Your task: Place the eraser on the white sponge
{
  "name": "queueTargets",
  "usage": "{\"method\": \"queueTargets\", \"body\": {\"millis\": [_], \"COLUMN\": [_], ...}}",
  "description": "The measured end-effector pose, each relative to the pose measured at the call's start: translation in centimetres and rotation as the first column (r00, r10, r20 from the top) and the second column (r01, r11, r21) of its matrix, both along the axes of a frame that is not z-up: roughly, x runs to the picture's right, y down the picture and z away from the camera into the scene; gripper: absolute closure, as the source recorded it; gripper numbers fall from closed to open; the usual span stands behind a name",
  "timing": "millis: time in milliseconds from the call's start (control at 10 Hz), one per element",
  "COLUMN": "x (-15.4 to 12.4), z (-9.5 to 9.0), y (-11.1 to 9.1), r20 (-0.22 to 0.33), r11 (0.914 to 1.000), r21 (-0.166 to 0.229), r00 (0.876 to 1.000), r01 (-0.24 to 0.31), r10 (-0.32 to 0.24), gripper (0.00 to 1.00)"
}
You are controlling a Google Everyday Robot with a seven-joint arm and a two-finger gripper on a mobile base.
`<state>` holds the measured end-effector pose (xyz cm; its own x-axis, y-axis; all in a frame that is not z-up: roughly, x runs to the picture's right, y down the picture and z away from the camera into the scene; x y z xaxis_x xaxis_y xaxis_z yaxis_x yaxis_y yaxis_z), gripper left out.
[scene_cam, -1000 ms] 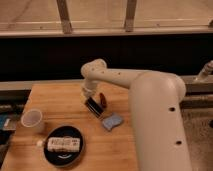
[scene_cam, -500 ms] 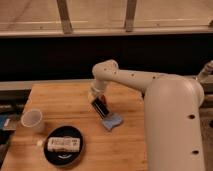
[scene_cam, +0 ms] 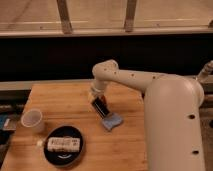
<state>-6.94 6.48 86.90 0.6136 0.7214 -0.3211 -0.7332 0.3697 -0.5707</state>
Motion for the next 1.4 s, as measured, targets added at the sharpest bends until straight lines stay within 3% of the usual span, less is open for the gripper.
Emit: {"method": "queueTargets", "body": {"millis": [200,300,600,900,1200,1400], "x": [1.2,2.6,5.7,6.8,8.2,9.2], "z": [-1.0,-2.4,-3.8,-2.9,-0.9,-0.7], "y": [-0.8,-1.7,-2.1,-1.0,1.3,2.3], "r20": [-0.063,-0.121,-0.209,-0.250,-0.293,-0.318], "r11": [0.9988,0.9964,0.9939,0.9952,0.9984,0.9989], "r21": [0.047,0.083,0.110,0.097,0.046,0.016], "r00": [0.998,0.993,0.978,0.967,0.955,0.947], "r01": [0.010,0.016,0.004,-0.015,-0.031,-0.043], "r10": [-0.007,-0.006,0.019,0.039,0.043,0.046], "gripper": [1.00,1.00,1.00,1.00,1.00,1.00]}}
